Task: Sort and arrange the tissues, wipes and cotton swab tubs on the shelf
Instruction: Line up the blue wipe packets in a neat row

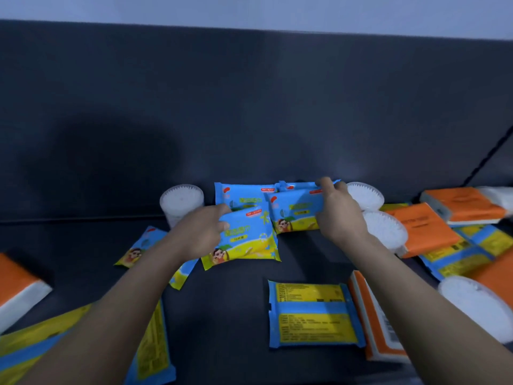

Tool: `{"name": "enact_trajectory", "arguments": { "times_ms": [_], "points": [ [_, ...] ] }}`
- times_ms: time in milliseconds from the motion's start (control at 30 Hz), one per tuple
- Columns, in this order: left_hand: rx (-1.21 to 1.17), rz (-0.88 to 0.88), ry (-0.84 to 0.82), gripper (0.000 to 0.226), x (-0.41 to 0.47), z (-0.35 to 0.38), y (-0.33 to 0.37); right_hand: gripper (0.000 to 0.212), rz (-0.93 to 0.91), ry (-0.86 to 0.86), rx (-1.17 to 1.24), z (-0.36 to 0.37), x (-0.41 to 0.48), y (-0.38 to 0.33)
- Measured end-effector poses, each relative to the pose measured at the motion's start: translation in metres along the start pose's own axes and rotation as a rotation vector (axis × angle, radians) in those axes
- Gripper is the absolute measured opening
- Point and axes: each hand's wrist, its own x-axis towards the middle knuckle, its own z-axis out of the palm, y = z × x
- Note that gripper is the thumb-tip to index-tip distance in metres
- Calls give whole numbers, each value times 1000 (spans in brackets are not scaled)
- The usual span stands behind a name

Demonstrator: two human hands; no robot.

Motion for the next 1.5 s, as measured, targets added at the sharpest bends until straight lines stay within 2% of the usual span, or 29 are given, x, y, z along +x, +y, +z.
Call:
{"name": "enact_trajectory", "arguments": {
  "times_ms": [100,233,333,400,700,833,867,1000,1100,1200,1267,1333,1433,1500],
  "points": [
    [141,37,-38,33,12,0,5,50,-16,-6,-131,2,5,1],
    [165,36,-146,43,28,6,6,44,-49,-2,-318,3,9,4],
    [171,16,-246,34,37,15,-1,49,-88,-15,-415,5,12,7],
    [181,27,-252,26,40,19,-2,52,-122,-27,-434,5,15,9],
    [101,-30,-387,29,42,14,3,60,-215,-63,-440,11,24,18],
    [20,-65,-387,30,39,14,5,58,-238,-67,-451,11,26,20],
    [13,-66,-383,34,39,12,6,59,-242,-69,-460,11,26,20],
    [25,-94,-445,70,34,14,5,61,-248,-75,-480,13,26,18],
    [132,-73,-478,71,30,19,2,60,-250,-88,-477,13,25,17],
    [86,-46,-392,69,29,19,2,60,-252,-94,-476,13,25,17],
    [67,1,-328,81,28,17,8,59,-256,-94,-477,11,24,17],
    [199,36,-233,86,30,13,16,58,-265,-88,-481,11,24,18],
    [381,140,69,54,36,11,20,52,-271,-43,-501,11,26,19],
    [425,220,266,43,41,17,13,48,-275,-7,-506,11,28,19]
  ]
}}
